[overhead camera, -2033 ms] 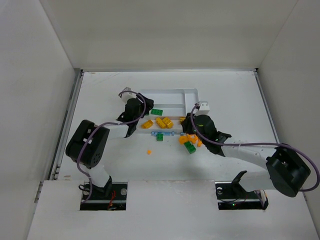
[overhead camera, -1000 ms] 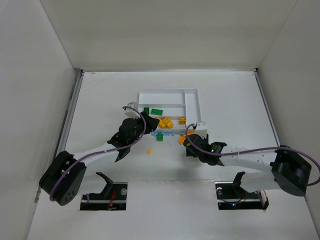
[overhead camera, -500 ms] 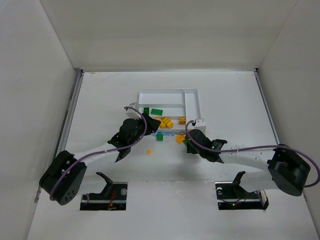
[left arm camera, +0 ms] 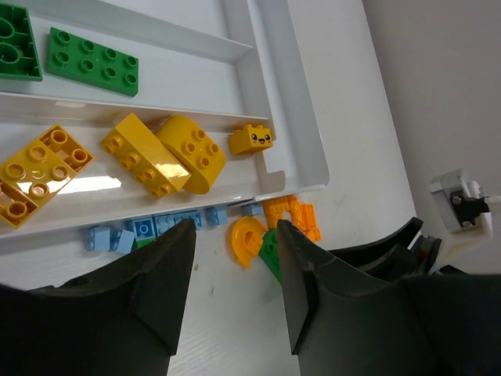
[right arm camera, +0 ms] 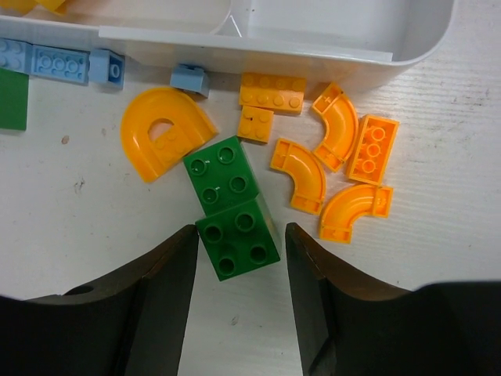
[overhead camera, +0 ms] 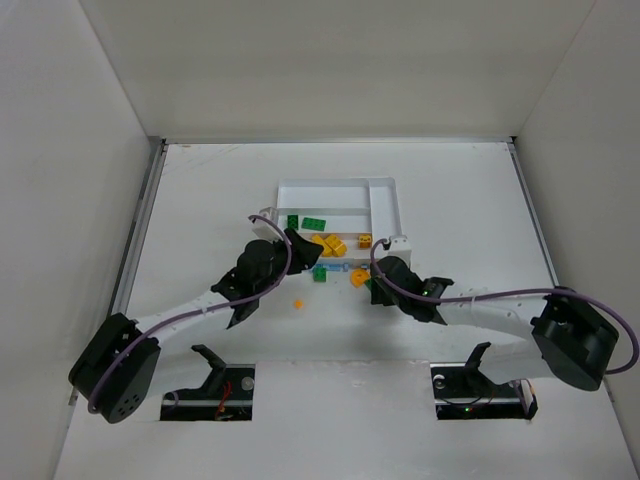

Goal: Sort the legos into containers by color

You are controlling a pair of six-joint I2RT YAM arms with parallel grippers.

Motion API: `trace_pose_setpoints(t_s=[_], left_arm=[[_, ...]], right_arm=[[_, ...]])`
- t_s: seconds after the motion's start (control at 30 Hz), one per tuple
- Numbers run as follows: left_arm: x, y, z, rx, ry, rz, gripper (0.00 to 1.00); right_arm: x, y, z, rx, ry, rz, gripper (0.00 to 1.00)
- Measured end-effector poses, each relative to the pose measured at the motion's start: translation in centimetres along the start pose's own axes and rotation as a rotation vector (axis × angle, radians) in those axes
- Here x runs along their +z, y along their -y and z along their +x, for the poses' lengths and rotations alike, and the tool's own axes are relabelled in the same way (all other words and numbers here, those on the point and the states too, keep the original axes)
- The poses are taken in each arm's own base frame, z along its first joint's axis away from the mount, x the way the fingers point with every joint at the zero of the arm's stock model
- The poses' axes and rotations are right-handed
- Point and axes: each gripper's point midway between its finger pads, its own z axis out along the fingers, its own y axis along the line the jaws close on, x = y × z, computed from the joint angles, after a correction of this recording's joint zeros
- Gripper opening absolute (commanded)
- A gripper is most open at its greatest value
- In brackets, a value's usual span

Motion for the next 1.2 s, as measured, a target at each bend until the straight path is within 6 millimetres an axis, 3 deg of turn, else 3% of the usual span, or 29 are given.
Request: trace_pose_setpoints(t_s=[0.17,0.3,0.47,0.57,0.7,0.93,1.2], left_arm=[[-0.7,0.7,-0.6,-0.011,0.012,0.018,0.44],[-1.2,1.2,-0.7,-0.02,0.009,0.031,0.45],[-1.5,1.4,-0.6,-0.032,-0.003,0.038,0.45],[-1.7,1.5,-0.4,-0.039,-0.01,0.04,0.45],[-2.0,2.0,0.1,-0.055,-0.027,0.053,0.45],[-2.3,3.4,2.0,-0.084,-0.091,0.089,0.49],[-2.0,3.7,4.9,-0.105,-0.182,0.082,0.5]], right_arm=[[0.3,0.1,0.4,-0.01,-0.012,0.007,0.47],[0.3,0.0,0.3,-0.008,-0.01,0.001,0.5],[0.3,-0.1,0.4,-0.013,-0.014,-0.003,0.33],[0.2,-0.1,0.4,-0.011,-0.014,-0.005,0.28],[-1.3,-0.4,0.0,-0.011,-0.004,-0.031,0.27],[-5.1,-2.3,-2.7,0.039,0.078,-0.173,0.27],[-5.7,-5.0,-4.0,0.068,0.102,-0.292,0.26]])
